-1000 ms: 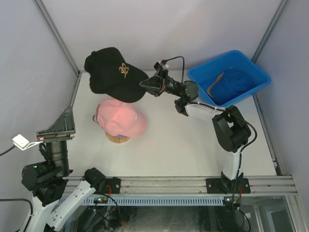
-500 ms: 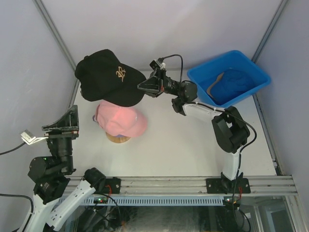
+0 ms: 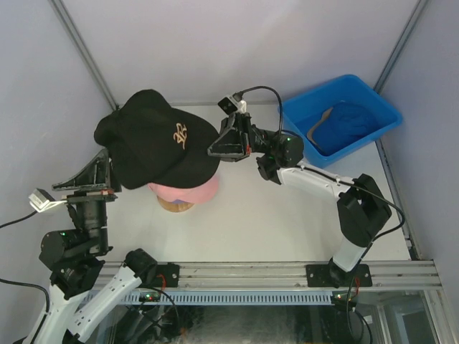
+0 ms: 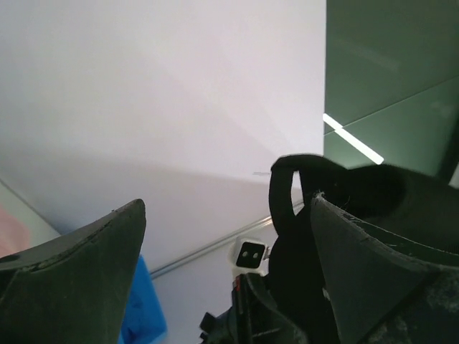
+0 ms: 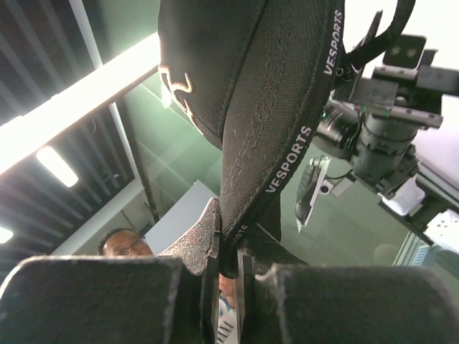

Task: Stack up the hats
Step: Stack the hat on the hat.

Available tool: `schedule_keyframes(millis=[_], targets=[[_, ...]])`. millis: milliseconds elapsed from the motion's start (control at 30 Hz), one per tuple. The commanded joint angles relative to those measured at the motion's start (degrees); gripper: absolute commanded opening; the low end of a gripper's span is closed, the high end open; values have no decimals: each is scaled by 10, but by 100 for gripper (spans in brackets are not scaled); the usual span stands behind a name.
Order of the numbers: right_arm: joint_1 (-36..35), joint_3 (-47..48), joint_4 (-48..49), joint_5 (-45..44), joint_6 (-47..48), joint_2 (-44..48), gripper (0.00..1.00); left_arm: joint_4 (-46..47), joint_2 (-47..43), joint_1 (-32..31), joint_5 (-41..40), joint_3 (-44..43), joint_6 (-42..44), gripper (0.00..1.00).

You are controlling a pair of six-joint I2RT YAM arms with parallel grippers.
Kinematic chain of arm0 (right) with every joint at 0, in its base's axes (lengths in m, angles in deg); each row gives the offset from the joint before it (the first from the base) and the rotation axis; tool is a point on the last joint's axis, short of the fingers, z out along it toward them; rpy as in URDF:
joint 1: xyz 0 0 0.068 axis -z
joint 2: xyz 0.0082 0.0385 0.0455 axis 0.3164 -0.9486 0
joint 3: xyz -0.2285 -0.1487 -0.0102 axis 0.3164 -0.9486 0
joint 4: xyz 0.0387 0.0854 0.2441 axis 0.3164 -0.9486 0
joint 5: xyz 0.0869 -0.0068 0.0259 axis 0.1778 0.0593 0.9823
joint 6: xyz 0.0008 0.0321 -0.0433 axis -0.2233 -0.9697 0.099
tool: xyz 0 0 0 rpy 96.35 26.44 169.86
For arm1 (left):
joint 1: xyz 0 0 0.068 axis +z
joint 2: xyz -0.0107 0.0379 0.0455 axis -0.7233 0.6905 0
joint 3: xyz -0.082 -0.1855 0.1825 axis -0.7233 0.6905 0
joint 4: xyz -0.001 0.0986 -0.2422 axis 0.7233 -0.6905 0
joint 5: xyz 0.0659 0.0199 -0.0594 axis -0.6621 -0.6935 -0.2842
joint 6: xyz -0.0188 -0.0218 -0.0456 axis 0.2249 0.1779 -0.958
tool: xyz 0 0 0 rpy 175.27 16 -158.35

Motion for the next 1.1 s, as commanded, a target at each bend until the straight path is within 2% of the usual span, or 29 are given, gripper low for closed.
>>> schedule_keyframes(millis=[0, 300, 433, 533, 633, 700, 867, 1067], targets=[[-20, -24, 35, -17, -104, 33, 0, 64, 8, 3, 12, -9, -51, 100], [-35, -35, 35, -24, -94, 49, 0, 136, 4, 2, 70, 13, -99, 99], [-35, -35, 35, -22, -93, 52, 0, 163, -4, 3, 96, 38, -123, 90], [-34, -50, 35, -21, -91, 52, 0, 197, -18, 2, 102, 68, -140, 73], [-32, -61, 35, -20, -90, 54, 0, 208, -25, 2, 102, 80, -145, 51], [-29, -66, 35, -18, -88, 54, 0, 208, -26, 2, 103, 79, -140, 40], [-1, -80, 35, -7, -86, 57, 0, 165, -38, 3, 74, 66, -115, 2], [70, -93, 35, 28, -84, 44, 0, 51, -36, 2, 17, 10, -56, 0]])
